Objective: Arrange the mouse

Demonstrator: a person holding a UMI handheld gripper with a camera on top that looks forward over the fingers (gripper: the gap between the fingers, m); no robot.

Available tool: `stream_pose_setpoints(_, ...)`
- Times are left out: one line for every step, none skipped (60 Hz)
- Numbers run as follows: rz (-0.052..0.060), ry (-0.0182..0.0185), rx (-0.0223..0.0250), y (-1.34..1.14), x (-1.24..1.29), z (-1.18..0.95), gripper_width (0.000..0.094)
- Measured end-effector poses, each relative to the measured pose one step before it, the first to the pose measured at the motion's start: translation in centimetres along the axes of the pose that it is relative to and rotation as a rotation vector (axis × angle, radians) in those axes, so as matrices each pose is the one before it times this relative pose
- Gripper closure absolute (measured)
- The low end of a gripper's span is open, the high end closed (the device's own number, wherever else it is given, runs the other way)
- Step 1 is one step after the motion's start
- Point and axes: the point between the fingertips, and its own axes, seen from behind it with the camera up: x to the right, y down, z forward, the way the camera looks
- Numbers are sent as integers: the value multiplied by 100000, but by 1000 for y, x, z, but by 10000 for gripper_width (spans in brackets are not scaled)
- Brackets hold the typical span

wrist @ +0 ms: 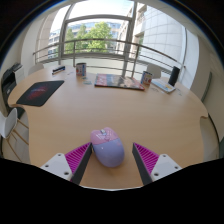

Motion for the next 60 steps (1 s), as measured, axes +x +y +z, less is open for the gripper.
stream_pose_setpoints(448, -44, -126, -313, 83, 385, 101)
stream_pose_setpoints(622, -205, -36, -291, 138, 376, 102)
stream_pose_setpoints(816, -173, 60, -551, 270, 795, 105)
stream_pose_setpoints(883, -140, -183, -257, 110, 264, 110)
stream_pose_setpoints(1035, -367, -54, -200, 74, 286, 121)
stream_pose_setpoints(1123, -562, -76, -226, -28, 343, 136)
stream_pose_setpoints(1214, -782, -159, -173, -103, 324, 155)
stream_pose_setpoints(1375, -705, 67, -106, 41, 272, 182)
stream_pose_setpoints(1466, -704, -109, -158, -149, 257, 214)
stream_pose_setpoints(1477, -691, -142, -82, -196, 218, 251)
stream_pose_setpoints(1225, -479, -17, -127, -153, 299, 286)
stream_pose_setpoints(525, 380, 592, -157, 14, 259, 308)
stream_pose_setpoints(-420, 882, 195, -42, 91, 105, 342)
stream_pose_setpoints(-754, 450, 412, -116, -72, 58, 359)
stream_pose_setpoints(-273, 308, 315, -54, -58, 60, 362)
stream_pose_setpoints(-138, 447, 94, -4, -32, -53, 367)
stream_pose_setpoints(142, 354, 181, -15, -1, -45, 377)
stream_pose_setpoints(705, -34, -205, 52, 214, -216, 384)
stream_pose_setpoints(314, 437, -80, 72, -67, 27, 396)
stream_pose_setpoints(320, 347, -162, 20, -20, 46, 407)
stream_pose_setpoints(211, 284, -248, 19, 13, 10, 419)
stream_pose_setpoints(39, 338, -307, 1, -29, 35, 428)
stream_pose_setpoints(64, 409, -339, 9, -16, 32, 439)
stream_pose_setpoints(105, 531, -360, -22, 23, 5, 447)
stream_pose_setpoints(104, 596, -301, -47, 12, -1, 459)
stream_pose_setpoints(36, 699, -231, -54, 20, 11, 470)
stream_pose_setpoints(-162, 791, -151, -48, 42, 5, 473)
stream_pose_setpoints(-285, 861, -193, -25, 32, -14, 483)
stream_pose_setpoints(-309, 713, -173, 116, 14, -275, 488)
stream_pose_setpoints(-392, 987, -359, 4, 49, -27, 488)
stream_pose_setpoints(-456, 1044, -369, -20, 65, -35, 505)
stream_pose_setpoints(-489, 1093, -202, -67, 52, -43, 507)
stream_pose_setpoints(-147, 1242, 85, -166, 69, -64, 507)
stream_pose_setpoints(-72, 1166, 28, -363, 209, -31, 507)
stream_pose_setpoints(94, 1083, 156, -266, -18, -114, 507)
stream_pose_setpoints(196, 1139, 200, -327, -19, -91, 505)
stream_pose_setpoints(476, 1229, 591, -593, 64, -139, 505)
stream_pose_setpoints(684, 1452, 1235, -839, 120, -159, 507)
stream_pose_setpoints(686, 1570, 1433, -969, 75, -204, 508)
stream_pose_setpoints(253, 1232, 1074, -1005, 166, -311, 507)
stream_pose_setpoints(475, 1041, 1359, -1130, -35, -353, 507)
stream_pose_setpoints(714, 1182, 1832, -1279, -73, -317, 506)
stream_pose_setpoints(991, 1348, 2230, -1487, -80, -334, 506)
stream_pose_setpoints(1047, 1311, 2325, -1564, -156, -352, 506)
stream_pose_setpoints(899, 999, 2076, -1529, -335, -384, 507)
stream_pose_setpoints(805, 733, 1870, -1558, -432, -381, 508)
stream_pose_setpoints(807, 689, 1919, -1521, -340, -99, 507)
stream_pose_setpoints(1349, 648, 2405, -1604, -642, -487, 508)
stream_pose_setpoints(1215, 350, 2641, -1674, -769, -386, 508)
stream_pose_setpoints(1073, -303, 2728, -1598, -1034, -322, 508)
stream_pose_setpoints(857, -714, 2541, -1599, -1175, -315, 509)
stream_pose_setpoints(717, -873, 2458, -1549, -1256, -268, 508)
stream_pose_setpoints(521, -665, 2052, -2080, -1167, -116, 508)
stream_pose_setpoints(447, -1076, 2079, -1387, -1443, 22, 507)
stream_pose_setpoints(501, -1455, 2071, -1086, -1613, -61, 508)
stream_pose_setpoints(320, -1639, 1547, -877, -1713, -37, 508)
stream_pose_setpoints(229, -1804, 1058, -676, -1796, 45, 508)
stream_pose_setpoints(282, -1777, 828, -519, -1804, 72, 508)
stream_pose_setpoints(382, -1724, 711, -387, -1787, 115, 508)
stream_pose_setpoints(255, -1888, 475, -202, -1851, 172, 508)
